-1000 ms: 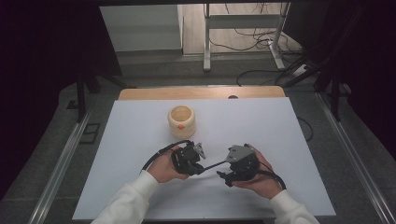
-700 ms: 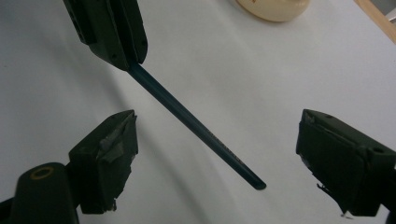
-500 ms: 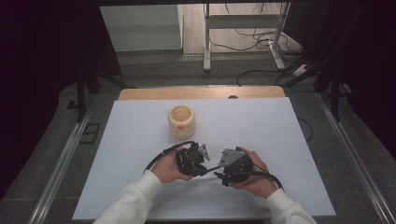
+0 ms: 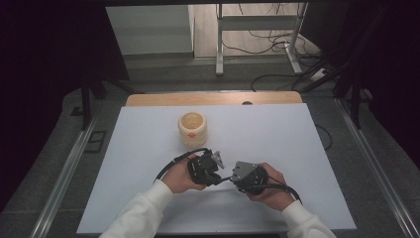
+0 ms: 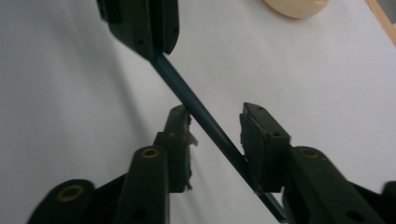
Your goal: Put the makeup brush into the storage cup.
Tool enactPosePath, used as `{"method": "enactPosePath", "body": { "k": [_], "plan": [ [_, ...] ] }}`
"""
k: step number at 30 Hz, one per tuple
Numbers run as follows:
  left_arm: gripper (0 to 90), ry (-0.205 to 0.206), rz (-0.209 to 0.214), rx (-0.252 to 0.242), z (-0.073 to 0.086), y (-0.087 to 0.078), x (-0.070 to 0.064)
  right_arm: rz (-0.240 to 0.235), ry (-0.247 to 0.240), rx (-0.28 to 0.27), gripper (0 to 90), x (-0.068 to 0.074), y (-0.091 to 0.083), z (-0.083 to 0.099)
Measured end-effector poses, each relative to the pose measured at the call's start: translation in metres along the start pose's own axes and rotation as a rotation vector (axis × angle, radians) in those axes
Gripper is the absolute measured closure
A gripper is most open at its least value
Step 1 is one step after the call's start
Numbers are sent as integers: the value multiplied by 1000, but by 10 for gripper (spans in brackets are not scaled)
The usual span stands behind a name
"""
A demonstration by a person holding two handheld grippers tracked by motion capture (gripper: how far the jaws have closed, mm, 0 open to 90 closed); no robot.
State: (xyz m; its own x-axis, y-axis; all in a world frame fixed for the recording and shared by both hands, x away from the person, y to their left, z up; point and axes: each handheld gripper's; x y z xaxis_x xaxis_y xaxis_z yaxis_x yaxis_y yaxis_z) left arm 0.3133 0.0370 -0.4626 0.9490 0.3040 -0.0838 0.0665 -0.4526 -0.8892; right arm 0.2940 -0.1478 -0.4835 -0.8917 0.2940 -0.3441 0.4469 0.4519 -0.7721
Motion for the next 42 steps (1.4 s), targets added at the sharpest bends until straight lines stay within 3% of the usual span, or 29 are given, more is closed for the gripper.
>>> {"method": "enactPosePath", "body": {
  "k": [7, 10, 13, 15, 16, 22, 29, 30, 33, 42],
  "plan": [
    [826, 12, 1, -16, 2, -7, 4, -18, -44, 19, 764, 2, 1, 0],
    [796, 10, -18, -54, 5, -12, 9, -22, -64, 15, 811, 4, -1, -2],
    [678, -12, -28, -99, 7, -16, 13, -50, -69, -8, 853, 5, -4, -5],
    [576, -31, -59, -129, 7, -17, 12, -46, -79, -6, 854, 4, -5, -6],
    [493, -39, -77, -143, 7, -17, 13, -48, -69, -9, 853, 4, -7, -5],
    [295, -90, -124, -195, 10, -26, 17, -52, -29, -22, 854, 0, -9, -2],
    [230, -153, -182, -240, 20, -37, 20, -50, -17, -33, 854, -2, -10, 0],
    [221, -181, -183, -262, 26, -40, 21, -48, -11, -37, 854, -3, -10, 1],
    [217, -205, -175, -274, 31, -42, 22, -45, -8, -41, 854, -4, -11, 1],
    [217, -240, -185, -301, 55, -45, 20, -44, 26, -54, 854, -7, -14, 4]
  ]
}}
Point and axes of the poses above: each handheld gripper's, and its own axes: y roughly forward along the jaws, z roughly out of its underside, x roughly to its left, and after that the axes turned 1 degree about y, right-handed
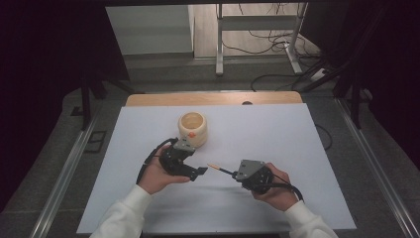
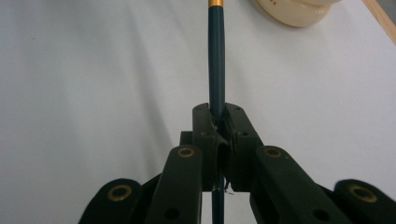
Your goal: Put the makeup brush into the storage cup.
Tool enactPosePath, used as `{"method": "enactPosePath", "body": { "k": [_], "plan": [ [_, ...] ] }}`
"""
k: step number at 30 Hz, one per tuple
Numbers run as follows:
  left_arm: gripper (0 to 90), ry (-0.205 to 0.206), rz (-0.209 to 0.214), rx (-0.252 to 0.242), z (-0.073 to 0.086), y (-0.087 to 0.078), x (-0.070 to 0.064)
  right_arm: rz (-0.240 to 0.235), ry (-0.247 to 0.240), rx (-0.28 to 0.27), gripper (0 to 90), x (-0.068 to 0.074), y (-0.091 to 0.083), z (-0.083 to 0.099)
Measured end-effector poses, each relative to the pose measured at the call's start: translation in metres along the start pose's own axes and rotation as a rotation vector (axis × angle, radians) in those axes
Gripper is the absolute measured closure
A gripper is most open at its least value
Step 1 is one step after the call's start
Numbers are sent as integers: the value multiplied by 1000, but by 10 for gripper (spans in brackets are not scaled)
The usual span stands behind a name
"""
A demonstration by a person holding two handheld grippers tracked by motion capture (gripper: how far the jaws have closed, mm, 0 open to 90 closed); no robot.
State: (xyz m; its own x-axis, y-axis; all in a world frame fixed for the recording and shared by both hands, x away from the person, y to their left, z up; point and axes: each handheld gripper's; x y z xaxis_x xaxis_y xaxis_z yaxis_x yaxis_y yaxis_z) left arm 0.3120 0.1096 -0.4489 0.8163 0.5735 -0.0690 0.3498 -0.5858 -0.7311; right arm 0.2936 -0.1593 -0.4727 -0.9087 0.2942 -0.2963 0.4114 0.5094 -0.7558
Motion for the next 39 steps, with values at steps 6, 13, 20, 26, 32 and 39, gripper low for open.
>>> {"method": "enactPosePath", "body": {
  "k": [6, 13, 20, 26, 32, 39],
  "plan": [
    [216, 8, -6, -12, 9, -2, -4, 4, 13, -9, 853, -1, 0, 1],
    [218, 14, -18, -35, 18, -5, -11, 7, 44, -22, 853, -3, -4, 3],
    [217, -13, -31, -61, 32, -10, -12, 15, 78, -39, 853, -5, -4, 6],
    [216, -53, -34, -61, 47, -11, -9, 7, 110, -54, 853, -8, -6, 8],
    [209, -81, -47, -42, 58, -9, -4, 5, 122, -59, 853, -8, -7, 9],
    [208, -92, -63, -43, 64, -10, -2, -5, 132, -62, 853, -8, -7, 10]
  ]
}}
Point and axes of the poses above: each handheld gripper's, and its own axes: y roughly forward along the jaws, z roughly out of its underside, x roughly to its left, and after that the axes turned 1 degree about y, right-handed
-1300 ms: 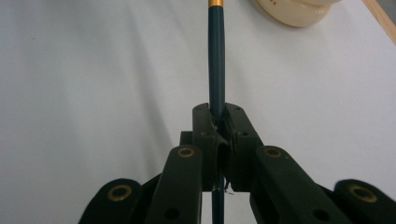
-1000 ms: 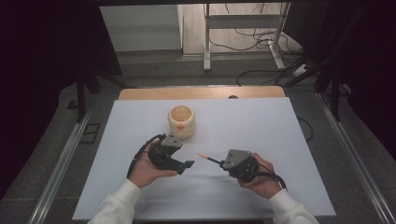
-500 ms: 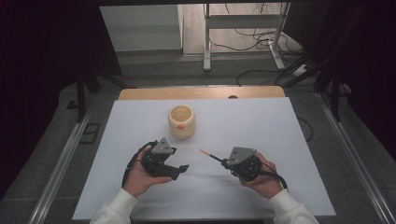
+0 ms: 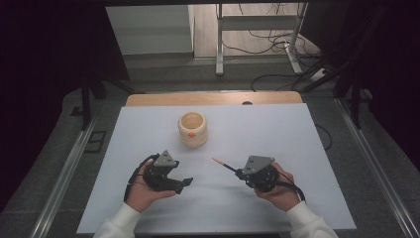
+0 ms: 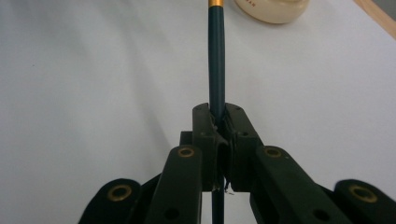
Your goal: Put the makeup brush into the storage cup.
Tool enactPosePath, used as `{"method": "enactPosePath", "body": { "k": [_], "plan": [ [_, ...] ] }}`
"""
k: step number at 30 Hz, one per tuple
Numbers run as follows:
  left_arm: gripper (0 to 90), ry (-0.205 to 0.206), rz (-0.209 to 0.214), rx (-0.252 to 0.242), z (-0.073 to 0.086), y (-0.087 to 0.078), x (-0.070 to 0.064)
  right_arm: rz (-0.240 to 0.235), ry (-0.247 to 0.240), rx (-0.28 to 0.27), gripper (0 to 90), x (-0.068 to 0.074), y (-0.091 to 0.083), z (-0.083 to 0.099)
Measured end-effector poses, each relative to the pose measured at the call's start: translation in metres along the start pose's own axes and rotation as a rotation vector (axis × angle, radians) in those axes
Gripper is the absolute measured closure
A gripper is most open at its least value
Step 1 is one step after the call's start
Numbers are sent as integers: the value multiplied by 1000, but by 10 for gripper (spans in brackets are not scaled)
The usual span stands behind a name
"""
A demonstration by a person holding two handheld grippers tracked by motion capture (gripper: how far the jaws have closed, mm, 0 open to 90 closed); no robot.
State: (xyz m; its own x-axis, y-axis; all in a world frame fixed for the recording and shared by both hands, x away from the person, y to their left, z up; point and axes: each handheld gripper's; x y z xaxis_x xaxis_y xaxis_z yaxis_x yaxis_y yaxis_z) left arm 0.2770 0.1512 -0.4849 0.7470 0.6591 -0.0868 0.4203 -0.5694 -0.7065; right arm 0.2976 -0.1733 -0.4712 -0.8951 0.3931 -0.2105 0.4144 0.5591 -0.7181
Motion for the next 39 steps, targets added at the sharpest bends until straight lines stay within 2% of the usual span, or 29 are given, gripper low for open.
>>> {"method": "enactPosePath", "body": {
  "k": [5, 10, 11, 13, 15, 24, 33, 39],
  "plan": [
    [198, -13, -12, 1, 3, 0, 2, 5, 2, 0, 853, 0, 0, 0],
    [198, -33, -6, -16, 4, -1, 3, 8, 5, -3, 853, 0, 0, 1],
    [198, -51, 16, -27, 4, -1, 4, 9, 6, -6, 853, 0, -1, 1],
    [198, -63, 31, -34, 4, -2, 5, 11, 6, -6, 854, 0, -1, 1],
    [198, -64, 18, -32, 5, -3, 5, 13, 9, -8, 853, 0, -1, 1],
    [199, -66, 22, -30, 6, -3, 6, 15, 26, -23, 853, -2, -1, 1],
    [206, -65, 36, -96, 0, 2, -4, 10, 47, -41, 853, -2, -2, 1],
    [209, -80, 40, -115, -1, 5, -6, 10, 54, -49, 853, -2, -2, 1]
  ]
}}
Point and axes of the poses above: each handheld gripper's, and its own axes: y roughly forward along the jaws, z roughly out of its underside, x roughly to its left, and after that the axes turned 1 degree about y, right-handed
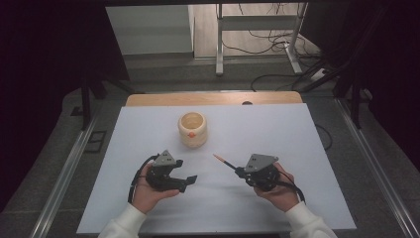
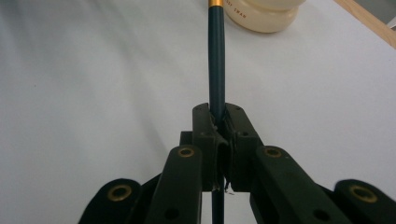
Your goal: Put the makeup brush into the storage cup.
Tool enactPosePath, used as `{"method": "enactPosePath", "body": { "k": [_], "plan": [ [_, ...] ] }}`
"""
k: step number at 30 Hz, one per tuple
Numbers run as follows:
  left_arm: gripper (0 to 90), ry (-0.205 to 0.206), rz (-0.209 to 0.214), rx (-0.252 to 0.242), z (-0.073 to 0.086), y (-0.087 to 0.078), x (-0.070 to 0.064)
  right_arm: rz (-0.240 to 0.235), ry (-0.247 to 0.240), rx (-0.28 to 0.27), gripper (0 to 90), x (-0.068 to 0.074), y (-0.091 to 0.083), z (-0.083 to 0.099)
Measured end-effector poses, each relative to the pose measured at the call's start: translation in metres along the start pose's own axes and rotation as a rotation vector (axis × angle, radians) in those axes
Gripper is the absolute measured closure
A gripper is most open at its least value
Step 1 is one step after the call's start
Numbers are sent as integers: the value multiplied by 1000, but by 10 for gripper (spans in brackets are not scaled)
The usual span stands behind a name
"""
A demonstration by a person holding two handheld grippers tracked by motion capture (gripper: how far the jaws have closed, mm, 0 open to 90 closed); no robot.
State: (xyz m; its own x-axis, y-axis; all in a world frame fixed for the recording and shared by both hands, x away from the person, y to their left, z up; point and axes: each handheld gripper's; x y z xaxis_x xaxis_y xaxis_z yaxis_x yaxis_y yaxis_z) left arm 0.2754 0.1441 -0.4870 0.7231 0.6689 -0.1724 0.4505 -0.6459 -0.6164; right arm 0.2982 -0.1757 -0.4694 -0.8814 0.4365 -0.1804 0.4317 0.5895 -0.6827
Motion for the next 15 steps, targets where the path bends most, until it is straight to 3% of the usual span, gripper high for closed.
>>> {"method": "enactPosePath", "body": {
  "k": [15],
  "plan": [
    [225, -26, 37, -68, -6, 2, -4, 9, 4, -17, 853, 0, 0, -1]
  ]
}}
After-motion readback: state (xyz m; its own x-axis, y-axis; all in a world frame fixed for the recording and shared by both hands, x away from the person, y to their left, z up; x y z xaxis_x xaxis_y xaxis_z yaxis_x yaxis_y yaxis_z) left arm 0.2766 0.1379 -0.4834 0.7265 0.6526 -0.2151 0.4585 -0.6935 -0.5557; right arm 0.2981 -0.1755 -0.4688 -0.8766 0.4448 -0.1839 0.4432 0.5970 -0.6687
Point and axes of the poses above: each handheld gripper's, and its own axes: y roughly forward along the jaws, z roughly out of its underside, x roughly to its left, and after that the axes turned 1 degree about y, right-handed
